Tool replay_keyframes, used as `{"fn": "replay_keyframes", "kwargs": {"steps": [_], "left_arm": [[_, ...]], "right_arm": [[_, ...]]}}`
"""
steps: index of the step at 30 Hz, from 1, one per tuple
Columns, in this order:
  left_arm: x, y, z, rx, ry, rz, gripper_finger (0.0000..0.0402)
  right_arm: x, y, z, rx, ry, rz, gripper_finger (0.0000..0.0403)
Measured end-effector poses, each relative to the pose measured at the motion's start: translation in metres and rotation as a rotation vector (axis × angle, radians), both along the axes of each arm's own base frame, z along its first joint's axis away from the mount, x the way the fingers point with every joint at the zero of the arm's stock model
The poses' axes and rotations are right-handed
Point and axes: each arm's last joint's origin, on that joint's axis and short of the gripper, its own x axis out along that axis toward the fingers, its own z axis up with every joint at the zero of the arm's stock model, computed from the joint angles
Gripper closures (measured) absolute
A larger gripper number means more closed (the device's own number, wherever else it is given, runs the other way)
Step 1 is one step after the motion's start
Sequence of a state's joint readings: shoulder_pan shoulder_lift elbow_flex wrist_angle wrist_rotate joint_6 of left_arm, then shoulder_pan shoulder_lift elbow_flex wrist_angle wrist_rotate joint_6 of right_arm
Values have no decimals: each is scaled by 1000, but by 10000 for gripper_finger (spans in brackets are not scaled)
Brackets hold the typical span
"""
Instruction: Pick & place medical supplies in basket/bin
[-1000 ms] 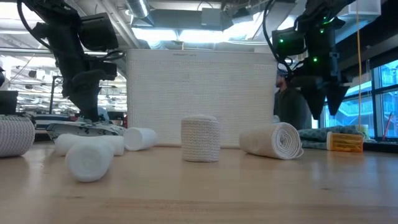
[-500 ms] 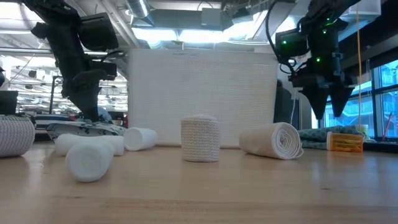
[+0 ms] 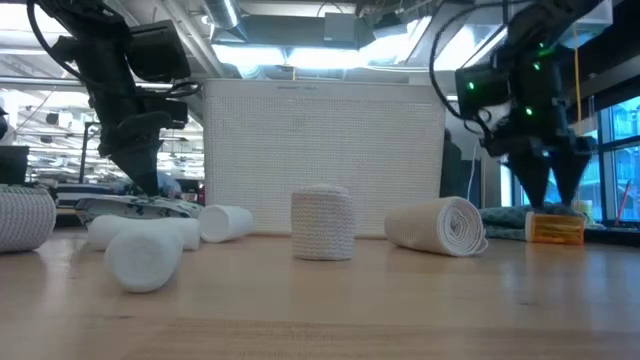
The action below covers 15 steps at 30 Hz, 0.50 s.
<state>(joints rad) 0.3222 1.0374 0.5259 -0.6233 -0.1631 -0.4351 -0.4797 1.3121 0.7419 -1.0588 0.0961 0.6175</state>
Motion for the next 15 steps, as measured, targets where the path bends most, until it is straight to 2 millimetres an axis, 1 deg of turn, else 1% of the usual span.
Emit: {"fn": "replay_keyframes", "kwargs": {"steps": [4, 9, 12, 15], "left_arm": [[0, 0, 0, 0, 0, 0, 395], [0, 0, 0, 0, 0, 0, 395], [0, 0, 0, -4, -4, 10, 398], [0, 0, 0, -5, -5, 13, 399]], "right_arm": [[-4, 2, -18, -12, -24, 9, 33], [-6, 3, -29, -26, -54, 17, 39], [-8, 4, -33, -19, -43, 16, 56], [-9, 5, -36, -22, -47, 11, 84]]}}
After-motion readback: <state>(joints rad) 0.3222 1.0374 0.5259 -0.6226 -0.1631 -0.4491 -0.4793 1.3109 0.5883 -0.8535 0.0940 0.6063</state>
